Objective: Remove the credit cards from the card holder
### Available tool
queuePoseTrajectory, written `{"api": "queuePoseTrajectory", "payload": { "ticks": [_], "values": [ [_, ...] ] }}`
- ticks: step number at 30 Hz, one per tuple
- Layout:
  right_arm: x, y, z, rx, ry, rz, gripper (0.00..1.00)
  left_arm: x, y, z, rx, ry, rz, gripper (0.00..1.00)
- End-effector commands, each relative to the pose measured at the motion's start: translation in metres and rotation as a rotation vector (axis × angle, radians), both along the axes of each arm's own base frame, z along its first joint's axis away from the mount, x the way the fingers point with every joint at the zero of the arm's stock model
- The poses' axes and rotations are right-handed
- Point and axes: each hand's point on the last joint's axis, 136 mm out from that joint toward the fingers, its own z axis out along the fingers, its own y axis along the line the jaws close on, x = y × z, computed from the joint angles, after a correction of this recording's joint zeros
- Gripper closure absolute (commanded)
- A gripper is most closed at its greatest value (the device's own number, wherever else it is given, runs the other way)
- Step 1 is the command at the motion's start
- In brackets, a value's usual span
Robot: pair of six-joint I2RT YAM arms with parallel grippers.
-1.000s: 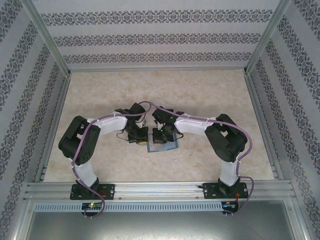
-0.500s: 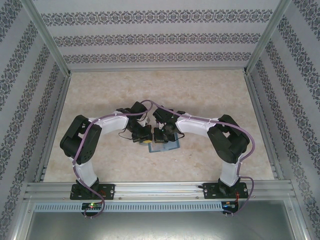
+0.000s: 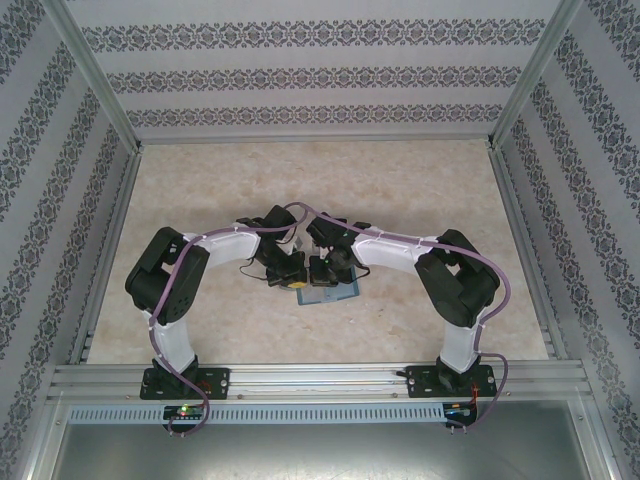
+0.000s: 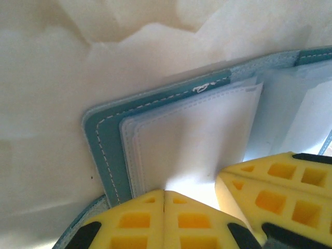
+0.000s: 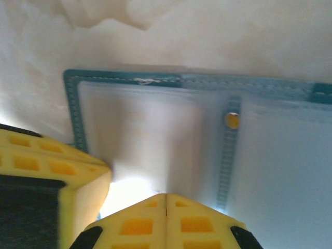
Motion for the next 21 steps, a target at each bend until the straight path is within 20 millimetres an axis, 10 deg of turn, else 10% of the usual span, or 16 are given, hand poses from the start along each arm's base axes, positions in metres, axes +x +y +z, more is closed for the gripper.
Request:
{"api": "queuePoseTrajectory", "payload": {
  "ticks": [1, 21],
  "values": [
    [-0.006, -0.017, 0.000, -0.069, -0.015, 0.014, 0.95, 0.002, 0.000, 0.000, 0.022, -0.009, 0.004, 1.00],
    [-0.008, -0.034, -0.012, -0.101, -0.006, -0.008, 0.99, 0.006, 0.004, 0.016, 0.034, -0.058, 0.017, 0.97]
  ]
}}
